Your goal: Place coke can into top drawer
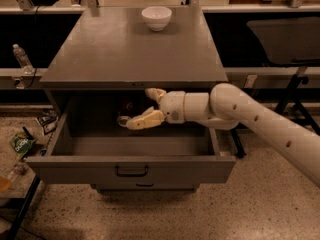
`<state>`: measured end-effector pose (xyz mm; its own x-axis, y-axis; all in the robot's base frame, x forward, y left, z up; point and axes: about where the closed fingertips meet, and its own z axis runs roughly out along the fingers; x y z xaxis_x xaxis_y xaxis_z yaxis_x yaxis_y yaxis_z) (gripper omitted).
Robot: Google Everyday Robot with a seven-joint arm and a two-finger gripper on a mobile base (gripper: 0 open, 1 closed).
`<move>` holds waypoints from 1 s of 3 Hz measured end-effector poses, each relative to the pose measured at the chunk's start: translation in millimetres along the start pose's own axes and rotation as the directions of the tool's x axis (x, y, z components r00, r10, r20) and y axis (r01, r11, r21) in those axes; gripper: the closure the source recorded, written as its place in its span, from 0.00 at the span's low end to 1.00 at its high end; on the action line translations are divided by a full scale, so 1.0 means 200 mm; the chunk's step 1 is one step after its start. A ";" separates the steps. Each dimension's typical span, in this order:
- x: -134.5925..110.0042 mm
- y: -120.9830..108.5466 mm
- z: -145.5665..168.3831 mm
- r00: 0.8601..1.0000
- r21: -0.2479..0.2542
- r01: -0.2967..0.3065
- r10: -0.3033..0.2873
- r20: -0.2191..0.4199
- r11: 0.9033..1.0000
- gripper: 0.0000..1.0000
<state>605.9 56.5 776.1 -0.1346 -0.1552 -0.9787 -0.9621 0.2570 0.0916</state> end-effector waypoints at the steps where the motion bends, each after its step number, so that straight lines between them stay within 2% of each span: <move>1: -0.22 0.02 -0.07 0.997 -0.042 0.054 -0.052 0.052 0.998 0.37; 2: -0.49 -0.01 -0.15 0.989 -0.041 0.124 -0.121 0.080 0.991 0.59; 3: -0.71 -0.04 -0.23 0.980 0.041 0.189 -0.192 0.056 0.981 0.83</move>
Offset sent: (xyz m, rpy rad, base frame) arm 0.0243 -0.0297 0.1756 0.0570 -0.2289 0.0636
